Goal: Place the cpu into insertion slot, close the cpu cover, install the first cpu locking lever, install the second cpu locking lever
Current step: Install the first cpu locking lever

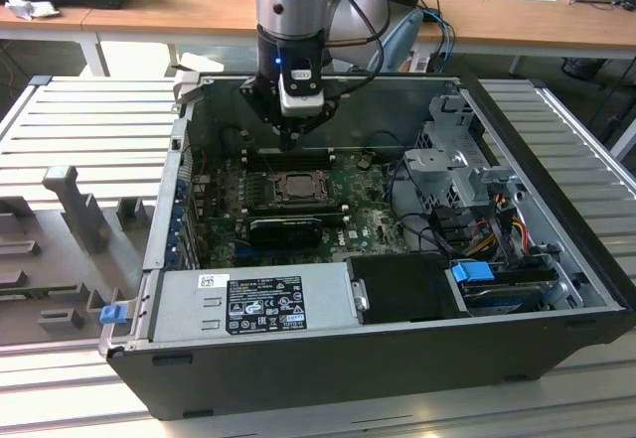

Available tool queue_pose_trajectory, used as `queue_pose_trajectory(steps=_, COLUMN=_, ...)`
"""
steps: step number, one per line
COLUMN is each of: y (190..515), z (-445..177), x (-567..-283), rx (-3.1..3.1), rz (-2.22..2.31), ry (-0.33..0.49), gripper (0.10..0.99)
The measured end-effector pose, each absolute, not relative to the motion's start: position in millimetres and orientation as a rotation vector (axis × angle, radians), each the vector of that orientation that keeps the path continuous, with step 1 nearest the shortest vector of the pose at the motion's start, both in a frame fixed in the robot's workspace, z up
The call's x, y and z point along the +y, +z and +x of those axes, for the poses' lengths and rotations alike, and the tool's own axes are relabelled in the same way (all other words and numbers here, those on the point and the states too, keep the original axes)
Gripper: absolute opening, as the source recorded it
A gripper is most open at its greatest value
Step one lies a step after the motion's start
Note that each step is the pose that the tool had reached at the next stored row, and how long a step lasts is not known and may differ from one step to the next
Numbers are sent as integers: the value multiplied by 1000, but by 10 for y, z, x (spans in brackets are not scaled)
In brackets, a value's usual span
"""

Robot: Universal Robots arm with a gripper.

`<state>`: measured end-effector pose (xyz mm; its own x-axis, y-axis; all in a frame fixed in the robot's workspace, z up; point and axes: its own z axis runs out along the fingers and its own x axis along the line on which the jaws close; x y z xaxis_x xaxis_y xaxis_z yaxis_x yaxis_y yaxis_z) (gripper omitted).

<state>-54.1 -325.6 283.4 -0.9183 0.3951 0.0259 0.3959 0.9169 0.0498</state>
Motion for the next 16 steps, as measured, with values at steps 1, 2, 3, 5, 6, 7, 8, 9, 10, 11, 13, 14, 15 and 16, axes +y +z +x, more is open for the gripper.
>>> queue_pose_trajectory(steps=1, y=2833, z=-540, x=-3256, rx=-3065, rz=-608, ry=-84, gripper=106)
queue_pose_trajectory(steps=2, y=2831, z=-541, x=-3256, rx=-3071, rz=-575, ry=-84, gripper=106)
queue_pose_trajectory(steps=3, y=2830, z=-541, x=-3256, rx=-3075, rz=-553, ry=-84, gripper=106)
queue_pose_trajectory(steps=5, y=2828, z=-541, x=-3256, rx=-3081, rz=-514, ry=-84, gripper=106)
queue_pose_trajectory(steps=6, y=2828, z=-542, x=-3256, rx=-3083, rz=-500, ry=-84, gripper=106)
queue_pose_trajectory(steps=7, y=2827, z=-543, x=-3256, rx=-3086, rz=-478, ry=-83, gripper=106)
queue_pose_trajectory(steps=8, y=2827, z=-544, x=-3256, rx=-3089, rz=-459, ry=-83, gripper=106)
queue_pose_trajectory(steps=9, y=2826, z=-546, x=-3256, rx=-3091, rz=-438, ry=-83, gripper=106)
queue_pose_trajectory(steps=10, y=2825, z=-546, x=-3256, rx=-3093, rz=-421, ry=-83, gripper=106)
queue_pose_trajectory(steps=11, y=2824, z=-546, x=-3256, rx=-3099, rz=-372, ry=-83, gripper=106)
queue_pose_trajectory(steps=13, y=2822, z=-546, x=-3256, rx=-3104, rz=-313, ry=-82, gripper=106)
queue_pose_trajectory(steps=14, y=2820, z=-546, x=-3256, rx=-3108, rz=-269, ry=-81, gripper=106)
queue_pose_trajectory(steps=15, y=2818, z=-546, x=-3256, rx=-3110, rz=-241, ry=-81, gripper=106)
queue_pose_trajectory(steps=16, y=2816, z=-546, x=-3256, rx=-3111, rz=-213, ry=-81, gripper=106)
